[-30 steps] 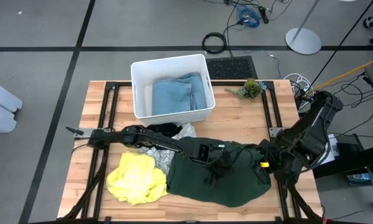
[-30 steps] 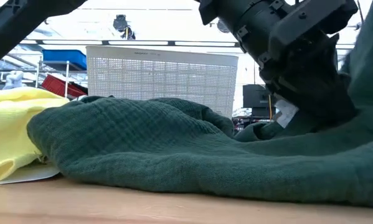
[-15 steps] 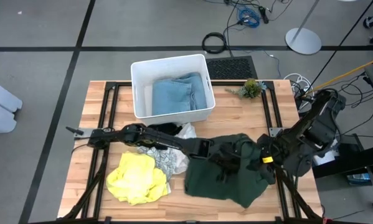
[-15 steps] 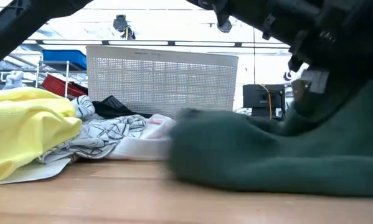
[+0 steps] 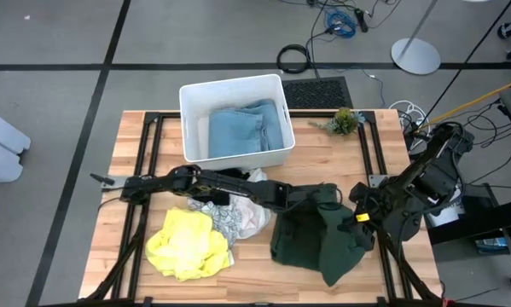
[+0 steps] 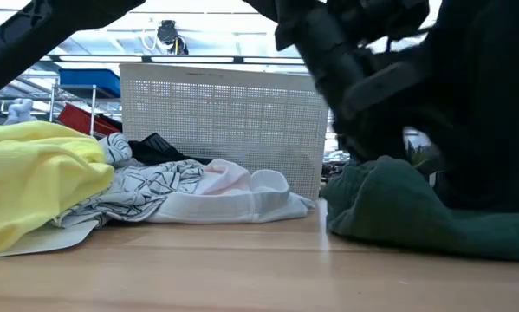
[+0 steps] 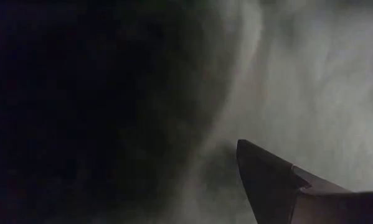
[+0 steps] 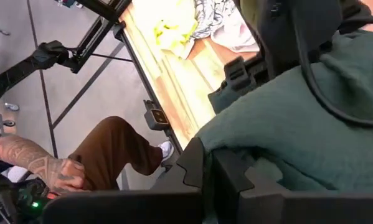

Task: Fold laundry
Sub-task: Fold the green polo shirt

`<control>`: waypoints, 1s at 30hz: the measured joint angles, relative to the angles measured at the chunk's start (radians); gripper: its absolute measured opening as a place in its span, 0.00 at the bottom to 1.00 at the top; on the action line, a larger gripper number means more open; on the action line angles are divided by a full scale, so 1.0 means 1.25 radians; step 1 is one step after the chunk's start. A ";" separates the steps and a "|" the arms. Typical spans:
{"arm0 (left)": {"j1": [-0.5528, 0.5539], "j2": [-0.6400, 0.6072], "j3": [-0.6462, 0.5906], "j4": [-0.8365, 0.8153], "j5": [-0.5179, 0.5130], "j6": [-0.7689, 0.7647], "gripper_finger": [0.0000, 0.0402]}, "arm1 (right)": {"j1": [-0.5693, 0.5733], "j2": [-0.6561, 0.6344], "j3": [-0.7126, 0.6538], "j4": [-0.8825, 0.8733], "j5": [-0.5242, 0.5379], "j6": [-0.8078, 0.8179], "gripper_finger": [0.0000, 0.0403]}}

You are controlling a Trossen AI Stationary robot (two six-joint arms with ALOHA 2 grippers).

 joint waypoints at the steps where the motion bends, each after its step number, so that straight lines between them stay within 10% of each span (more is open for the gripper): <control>1: 0.004 -0.002 -0.001 -0.026 -0.001 0.001 0.49 | 0.000 0.000 0.000 0.000 0.000 0.000 0.00; 11: 0.004 -0.093 -0.001 -0.098 0.076 0.055 0.49 | 0.000 0.005 0.000 -0.079 0.000 0.060 0.00; 30: 0.044 -0.079 -0.163 0.526 0.044 -0.065 0.49 | 0.000 -0.004 0.000 0.015 -0.002 0.016 0.00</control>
